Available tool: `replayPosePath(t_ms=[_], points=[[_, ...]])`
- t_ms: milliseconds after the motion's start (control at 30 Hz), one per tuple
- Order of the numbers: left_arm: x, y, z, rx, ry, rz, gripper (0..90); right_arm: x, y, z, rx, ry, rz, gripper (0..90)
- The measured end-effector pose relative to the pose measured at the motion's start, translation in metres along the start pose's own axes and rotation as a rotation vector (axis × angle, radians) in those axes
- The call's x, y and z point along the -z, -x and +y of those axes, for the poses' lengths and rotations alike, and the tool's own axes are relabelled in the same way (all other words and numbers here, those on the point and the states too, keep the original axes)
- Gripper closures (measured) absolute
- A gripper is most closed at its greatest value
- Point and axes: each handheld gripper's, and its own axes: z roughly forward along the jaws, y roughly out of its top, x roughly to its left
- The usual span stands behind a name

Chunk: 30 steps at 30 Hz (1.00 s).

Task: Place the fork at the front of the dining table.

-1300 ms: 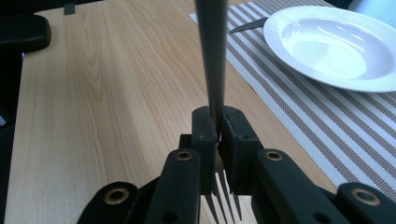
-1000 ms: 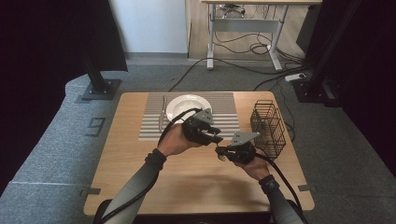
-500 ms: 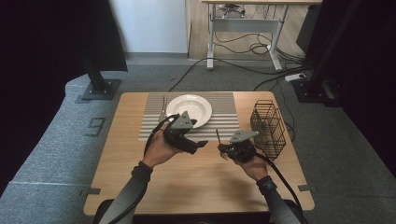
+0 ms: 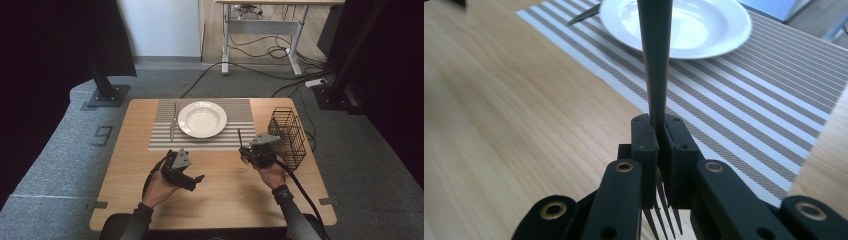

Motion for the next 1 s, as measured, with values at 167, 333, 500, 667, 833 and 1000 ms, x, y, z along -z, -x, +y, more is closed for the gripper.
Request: replayPosePath(t_ms=[167, 333, 500, 667, 833, 1000], points=[[-0.010, 0.006, -0.025, 0.025, -0.042, 0.002, 0.0, -0.004, 0.008, 0.002, -0.037, -0.001, -0.042, 85.0], [-0.015, 0.012, -0.034, 0.008, -0.080, -0.018, 0.0, -0.009, 0.016, 0.008, -0.057, -0.006, -0.074, 85.0], [-0.019, 0.014, -0.039, -0.002, -0.098, -0.040, 0.0, -0.016, 0.022, 0.016, -0.065, -0.027, -0.114, 85.0], [-0.024, 0.018, -0.041, -0.022, -0.117, -0.053, 0.0, -0.025, 0.030, 0.021, -0.069, -0.041, -0.142, 84.8], [-0.028, 0.023, -0.041, -0.046, -0.136, -0.065, 0.0, -0.037, 0.040, 0.026, -0.073, -0.060, -0.170, 84.8], [-0.029, 0.023, -0.040, -0.046, -0.140, -0.074, 0.0, -0.050, 0.047, 0.031, -0.102, -0.072, -0.174, 84.8]])
